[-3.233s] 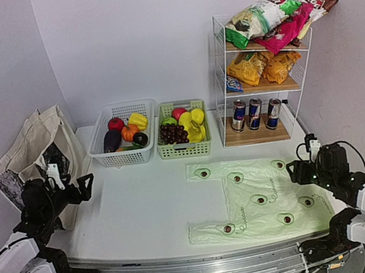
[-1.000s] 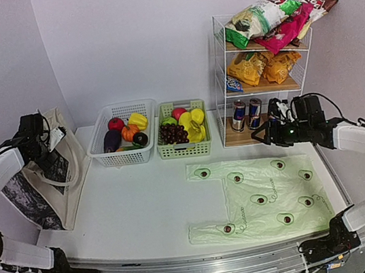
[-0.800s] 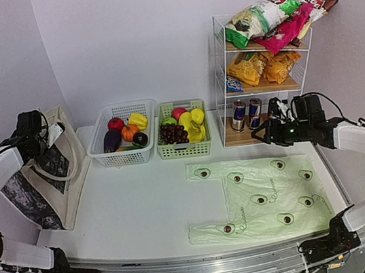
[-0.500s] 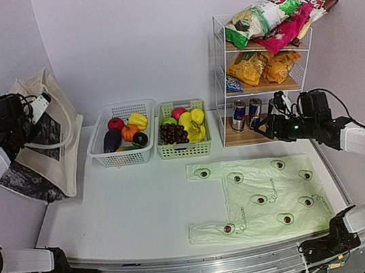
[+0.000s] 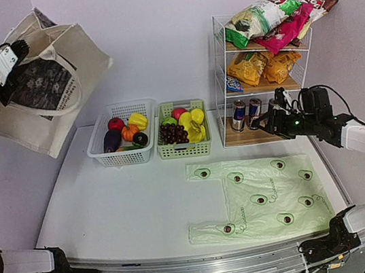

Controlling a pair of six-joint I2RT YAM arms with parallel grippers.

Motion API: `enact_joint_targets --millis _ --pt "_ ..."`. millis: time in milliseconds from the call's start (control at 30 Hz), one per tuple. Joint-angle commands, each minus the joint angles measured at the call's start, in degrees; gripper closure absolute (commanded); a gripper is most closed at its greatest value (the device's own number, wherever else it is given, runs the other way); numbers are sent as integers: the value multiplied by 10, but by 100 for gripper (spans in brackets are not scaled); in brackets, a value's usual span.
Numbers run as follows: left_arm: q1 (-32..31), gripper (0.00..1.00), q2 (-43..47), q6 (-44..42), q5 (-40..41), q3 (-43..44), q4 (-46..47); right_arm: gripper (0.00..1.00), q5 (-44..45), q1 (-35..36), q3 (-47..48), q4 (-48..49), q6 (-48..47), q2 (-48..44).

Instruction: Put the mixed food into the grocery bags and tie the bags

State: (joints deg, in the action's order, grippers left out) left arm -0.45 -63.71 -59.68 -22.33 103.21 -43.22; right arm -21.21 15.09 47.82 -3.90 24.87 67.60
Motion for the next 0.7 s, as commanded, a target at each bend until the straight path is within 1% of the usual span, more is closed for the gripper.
enact_joint_targets --millis 0,67,167,233,300,400,467,600,667 --pt "-3 100 15 -13 -304 30 -193 32 -45 -1 44 11 26 1" --pt "-2 100 21 -17 -341 3 -209 32 -56 -1 52 8 31 5" --pt "-3 100 25 -29 -371 -37 -207 32 -72 2 65 3 43 14" --pt "-3 100 12 -34 -393 -36 -216 32 -80 10 75 -5 44 20" --pt "-3 100 -11 -49 -423 -21 -247 32 -81 23 86 -16 38 23" --pt "-18 100 -35 -72 -433 -25 -281 32 -66 49 95 -31 23 23" --pt "-75 100 -35 -66 -390 -62 -268 32 -49 67 98 -37 14 25" --pt "-251 100 -18 -19 -253 -149 -214 32 -22 105 108 -45 5 37" --pt "-317 100 -28 -10 -199 -167 -200 32 -11 120 113 -48 5 44"
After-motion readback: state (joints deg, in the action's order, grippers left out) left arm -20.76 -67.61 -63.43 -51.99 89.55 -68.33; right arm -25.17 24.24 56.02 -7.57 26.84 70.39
